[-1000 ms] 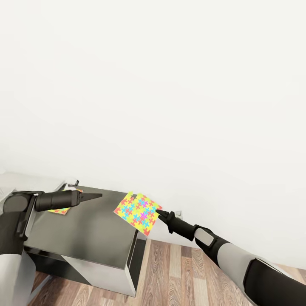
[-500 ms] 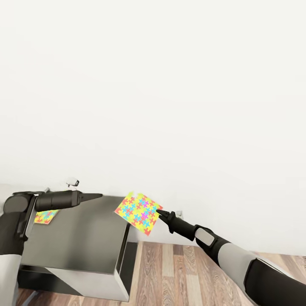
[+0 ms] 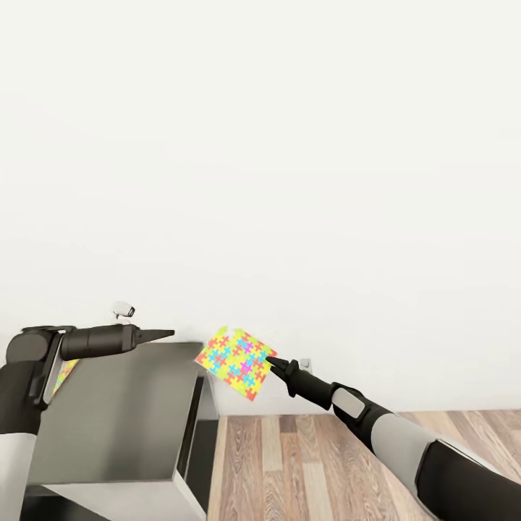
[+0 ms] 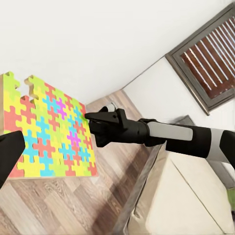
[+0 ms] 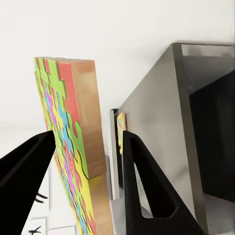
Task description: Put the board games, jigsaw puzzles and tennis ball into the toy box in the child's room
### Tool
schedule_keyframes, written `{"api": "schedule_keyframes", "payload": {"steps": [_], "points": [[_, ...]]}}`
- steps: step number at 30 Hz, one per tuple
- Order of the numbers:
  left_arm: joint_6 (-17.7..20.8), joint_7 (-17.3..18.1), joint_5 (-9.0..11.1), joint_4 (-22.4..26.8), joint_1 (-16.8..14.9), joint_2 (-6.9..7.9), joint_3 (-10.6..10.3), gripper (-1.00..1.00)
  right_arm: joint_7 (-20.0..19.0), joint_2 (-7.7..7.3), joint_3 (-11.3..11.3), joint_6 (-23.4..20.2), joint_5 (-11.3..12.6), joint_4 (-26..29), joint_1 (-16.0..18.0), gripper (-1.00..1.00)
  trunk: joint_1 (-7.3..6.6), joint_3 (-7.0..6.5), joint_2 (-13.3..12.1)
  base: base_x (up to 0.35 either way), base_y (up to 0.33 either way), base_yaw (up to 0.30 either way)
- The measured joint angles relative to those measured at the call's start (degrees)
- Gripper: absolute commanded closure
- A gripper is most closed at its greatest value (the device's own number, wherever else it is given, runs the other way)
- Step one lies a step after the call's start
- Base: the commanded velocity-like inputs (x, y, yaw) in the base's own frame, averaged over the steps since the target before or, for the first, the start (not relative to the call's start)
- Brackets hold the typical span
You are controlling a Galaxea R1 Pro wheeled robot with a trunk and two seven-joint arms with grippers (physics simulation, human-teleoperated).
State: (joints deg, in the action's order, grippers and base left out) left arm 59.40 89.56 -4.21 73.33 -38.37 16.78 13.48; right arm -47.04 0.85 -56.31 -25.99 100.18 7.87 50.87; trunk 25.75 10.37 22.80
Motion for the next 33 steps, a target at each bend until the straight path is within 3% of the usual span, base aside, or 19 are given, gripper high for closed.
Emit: {"api": "schedule_keyframes", "payload": {"steps": [18,33], "points": [[0.0,0.0,-0.1,0.0,0.0,-0.08,-0.1,-1.0,0.0,-0.17,0.1,0.0,-0.1,-0.1,0.0,1.0,0.0,-0.65,0.0,0.0,0.0,-0.23],[0.0,0.0,-0.1,0.0,0.1,-0.08,-0.1,-1.0,0.9,-0.1,0.2,1.2,-0.1,-0.6,0.0,1.0,0.0,-0.73,0.0,0.0,0.0,-0.023]]}}
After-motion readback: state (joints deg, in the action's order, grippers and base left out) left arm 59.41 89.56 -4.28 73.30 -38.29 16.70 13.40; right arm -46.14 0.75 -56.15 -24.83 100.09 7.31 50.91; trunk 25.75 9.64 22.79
